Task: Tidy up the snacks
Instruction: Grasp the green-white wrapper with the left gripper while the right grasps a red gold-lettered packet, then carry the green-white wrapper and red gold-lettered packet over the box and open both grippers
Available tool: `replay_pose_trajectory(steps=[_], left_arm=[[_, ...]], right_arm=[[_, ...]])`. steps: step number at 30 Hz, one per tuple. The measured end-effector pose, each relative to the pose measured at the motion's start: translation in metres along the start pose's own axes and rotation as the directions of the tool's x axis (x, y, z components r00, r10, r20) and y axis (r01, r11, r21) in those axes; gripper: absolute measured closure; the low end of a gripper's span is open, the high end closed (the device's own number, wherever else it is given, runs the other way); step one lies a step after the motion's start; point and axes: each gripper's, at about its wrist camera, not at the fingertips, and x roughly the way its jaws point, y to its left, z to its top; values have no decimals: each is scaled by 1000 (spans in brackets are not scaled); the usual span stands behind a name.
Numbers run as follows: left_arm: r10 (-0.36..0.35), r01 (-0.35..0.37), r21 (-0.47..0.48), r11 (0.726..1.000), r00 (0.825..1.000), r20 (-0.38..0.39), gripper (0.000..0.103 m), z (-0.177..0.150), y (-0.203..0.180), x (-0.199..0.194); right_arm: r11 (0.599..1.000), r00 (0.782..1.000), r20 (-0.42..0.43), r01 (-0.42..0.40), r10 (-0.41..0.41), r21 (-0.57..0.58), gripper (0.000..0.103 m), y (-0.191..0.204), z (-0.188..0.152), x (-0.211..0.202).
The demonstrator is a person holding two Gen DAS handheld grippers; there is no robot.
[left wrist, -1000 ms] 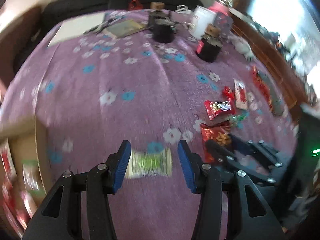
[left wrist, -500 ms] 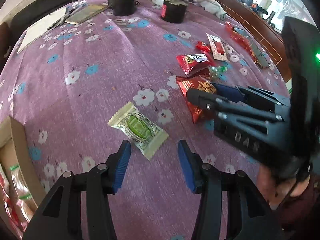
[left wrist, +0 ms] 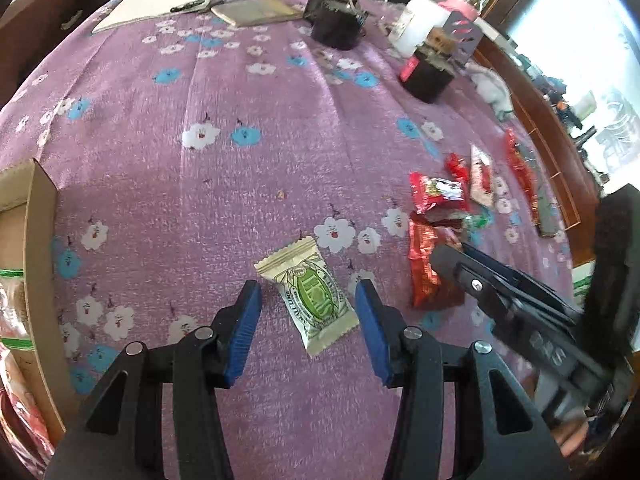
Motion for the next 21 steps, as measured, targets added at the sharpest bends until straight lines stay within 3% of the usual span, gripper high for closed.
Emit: replay_pose_trajectory(steps=[6, 8, 9, 10, 15, 21], left_arm=[[142, -148, 104, 984, 988, 63, 57, -6, -21, 7], [191, -201, 137, 970, 978, 86, 60, -9, -27, 9], [194, -207, 151, 967, 977, 94, 69, -11, -29, 8], [190, -203, 156, 967, 977, 95, 81, -11, -30, 7], [152, -162, 133, 978, 985, 79, 81, -19, -26, -2], [49, -54, 39, 998, 992, 115, 81, -36, -10, -42]], right_arm=[[992, 995, 17, 102, -101, -72, 57, 17, -6, 3], [988, 992, 21, 127, -125, -92, 59, 19, -8, 3], [985, 990, 24, 138, -136, -105, 60, 21, -8, 4], [983, 990, 27, 144, -141, -114, 65, 23, -9, 4], [981, 988, 48, 151, -146, -122, 69, 25, -10, 2], [992, 991, 123, 67, -54, -106, 69, 26, -8, -15]])
